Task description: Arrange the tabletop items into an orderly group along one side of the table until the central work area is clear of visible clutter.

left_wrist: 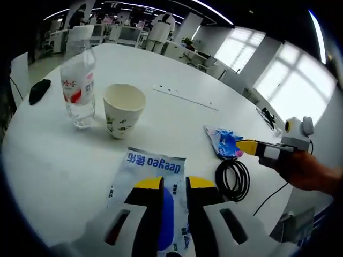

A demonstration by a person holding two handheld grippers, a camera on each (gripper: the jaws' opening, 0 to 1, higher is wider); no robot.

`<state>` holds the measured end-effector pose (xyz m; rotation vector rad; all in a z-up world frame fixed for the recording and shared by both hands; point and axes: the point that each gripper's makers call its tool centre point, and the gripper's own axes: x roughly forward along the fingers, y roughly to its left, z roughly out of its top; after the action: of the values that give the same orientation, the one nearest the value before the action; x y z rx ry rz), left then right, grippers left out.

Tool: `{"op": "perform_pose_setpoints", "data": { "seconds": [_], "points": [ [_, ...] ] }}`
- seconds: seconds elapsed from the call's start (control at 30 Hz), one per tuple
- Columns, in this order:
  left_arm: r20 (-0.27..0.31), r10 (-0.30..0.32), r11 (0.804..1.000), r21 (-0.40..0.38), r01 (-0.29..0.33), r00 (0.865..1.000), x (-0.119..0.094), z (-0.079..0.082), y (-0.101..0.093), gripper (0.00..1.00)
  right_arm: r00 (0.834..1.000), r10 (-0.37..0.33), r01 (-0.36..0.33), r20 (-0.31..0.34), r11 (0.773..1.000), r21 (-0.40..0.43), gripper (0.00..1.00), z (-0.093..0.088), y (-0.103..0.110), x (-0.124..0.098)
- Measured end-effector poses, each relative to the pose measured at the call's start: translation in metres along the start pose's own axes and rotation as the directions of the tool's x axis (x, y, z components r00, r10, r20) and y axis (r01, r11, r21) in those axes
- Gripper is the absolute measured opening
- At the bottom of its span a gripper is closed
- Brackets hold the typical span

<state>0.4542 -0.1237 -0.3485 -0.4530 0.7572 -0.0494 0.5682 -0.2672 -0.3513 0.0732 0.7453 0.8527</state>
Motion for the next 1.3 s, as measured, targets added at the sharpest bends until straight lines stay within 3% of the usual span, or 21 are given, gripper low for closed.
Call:
{"op": "perform_pose_setpoints", "data": {
  "seconds": [0.13,0.33,0.43,0.6,0.73,0.8,1.03,1.1,1.2,1.3],
  "points": [
    [0.007,0.036,0.998,-0.058,-0.036,0.999,-0.020,-0.014,0.018,0.12,0.999,0.023,-0.024,-0.022,1.000,-0.017,0.19,-0.004,0.014,0.006],
    [0.002,0.063,0.995,-0.082,-0.063,0.998,-0.042,-0.032,0.031,0.13,0.996,0.067,-0.071,-0.058,0.996,-0.062,0.18,-0.008,0.037,0.017],
    [0.007,0.075,0.992,-0.101,-0.074,0.997,-0.052,-0.041,0.031,0.13,0.994,0.077,-0.083,-0.073,0.994,-0.077,0.18,-0.011,0.051,0.019],
    [-0.003,0.079,0.989,-0.122,-0.079,0.997,-0.062,-0.054,0.031,0.13,0.988,0.103,-0.116,-0.115,0.987,-0.111,0.18,-0.015,0.057,0.021],
    [-0.010,0.101,0.983,-0.154,-0.102,0.995,-0.074,-0.067,0.030,0.13,0.968,0.143,-0.177,-0.205,0.971,-0.162,0.18,-0.027,0.065,0.022],
    [-0.014,0.118,0.981,-0.152,-0.119,0.993,-0.074,-0.068,0.034,0.13,0.962,0.143,-0.189,-0.231,0.964,-0.188,0.19,-0.030,0.065,0.024],
    [-0.030,0.148,0.959,-0.241,-0.151,0.988,-0.088,-0.091,0.036,0.14,0.938,0.159,-0.249,-0.309,0.928,-0.277,0.20,-0.028,0.079,0.038],
    [-0.041,0.163,0.948,-0.270,-0.168,0.986,-0.087,-0.096,0.038,0.15,0.926,0.148,-0.258,-0.347,0.919,-0.297,0.21,-0.030,0.073,0.039],
    [-0.043,0.170,0.919,-0.354,-0.174,0.984,-0.089,-0.103,0.036,0.16,0.921,0.156,-0.270,-0.357,0.915,-0.298,0.23,-0.027,0.078,0.047],
    [-0.054,0.172,0.912,-0.368,-0.180,0.984,-0.087,-0.110,0.034,0.16,0.903,0.165,-0.308,-0.396,0.892,-0.331,0.25,-0.028,0.091,0.052]
  ]
}}
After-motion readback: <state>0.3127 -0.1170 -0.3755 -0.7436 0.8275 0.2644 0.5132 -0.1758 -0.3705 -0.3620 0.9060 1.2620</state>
